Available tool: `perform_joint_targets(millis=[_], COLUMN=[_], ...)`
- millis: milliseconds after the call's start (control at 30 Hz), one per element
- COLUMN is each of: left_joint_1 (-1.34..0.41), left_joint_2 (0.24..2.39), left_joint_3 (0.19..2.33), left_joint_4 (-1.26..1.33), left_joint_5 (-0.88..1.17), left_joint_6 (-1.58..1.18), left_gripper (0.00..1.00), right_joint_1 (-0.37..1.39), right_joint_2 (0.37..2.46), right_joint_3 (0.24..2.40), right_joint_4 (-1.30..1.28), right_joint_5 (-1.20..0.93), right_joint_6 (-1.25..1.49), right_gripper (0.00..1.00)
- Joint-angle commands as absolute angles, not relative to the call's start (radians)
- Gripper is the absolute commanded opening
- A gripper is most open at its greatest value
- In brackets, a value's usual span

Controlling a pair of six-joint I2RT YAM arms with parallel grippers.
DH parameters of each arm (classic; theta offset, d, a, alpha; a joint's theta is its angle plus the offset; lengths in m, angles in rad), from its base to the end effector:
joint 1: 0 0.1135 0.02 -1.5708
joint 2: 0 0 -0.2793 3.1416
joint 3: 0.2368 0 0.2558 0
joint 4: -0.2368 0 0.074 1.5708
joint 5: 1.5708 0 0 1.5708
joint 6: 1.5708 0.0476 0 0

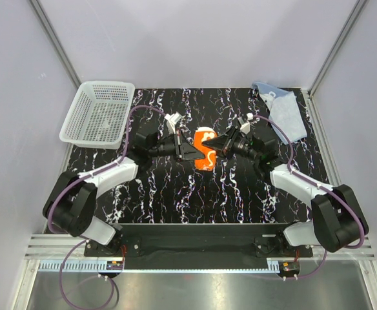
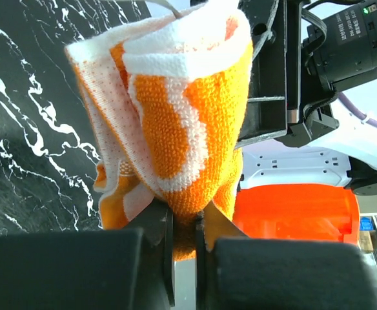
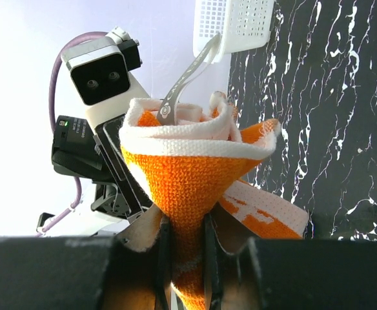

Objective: Roll the towels
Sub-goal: Place the rolled towel into the container

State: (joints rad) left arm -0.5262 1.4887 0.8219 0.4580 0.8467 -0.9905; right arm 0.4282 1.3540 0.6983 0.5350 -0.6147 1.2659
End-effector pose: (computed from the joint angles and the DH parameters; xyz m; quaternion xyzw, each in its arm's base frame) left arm 0.2699 -0.1980 0.2633 0.0887 0.7489 -0.6265 0.1972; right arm 0.2667 0.1519 0.2686 0.1069 0.7333 0.6236 0.2489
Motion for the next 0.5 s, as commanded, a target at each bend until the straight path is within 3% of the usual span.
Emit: perform_joint_targets(millis=[0, 67, 133, 233, 300, 467], left_joint_1=[-0.541, -0.535, -0.519, -0.474, -0.442, -0.299], left_joint_2=[1.465, 1.438, 1.402, 1.356, 1.332, 1.270], left_joint_3=[0.830, 0.836, 0.839, 0.841, 0.839, 0.870], left_joint_4=[0.402, 0.341, 0.313, 0.265, 0.267, 0.270], left_joint_5=[0.781, 0.766, 0.759, 0.758, 0.767, 0.784], left_joint_6=[-0.936, -0.913, -0.902, -0.896, -0.916, -0.948], left_gripper=[0.00, 0.00, 0.00, 0.00, 0.00, 0.00], right_joint_1=[0.454, 0.454, 0.454, 0.453, 0.453, 0.445], right_joint_2=[1.327, 1.287, 1.250, 1.183, 1.174, 1.166], right_joint_3=[0.716, 0.733, 0.773, 0.856, 0.903, 0.957], right_joint_4=[0.658, 0.548, 0.350, 0.079, -0.068, -0.311], right_joint_5=[-0.715, -0.690, -0.626, -0.519, -0.447, -0.278], right_joint_6=[1.318, 1.252, 1.144, 1.002, 0.924, 0.867], right_gripper=[0.11, 0.25, 0.50, 0.77, 0.84, 0.88])
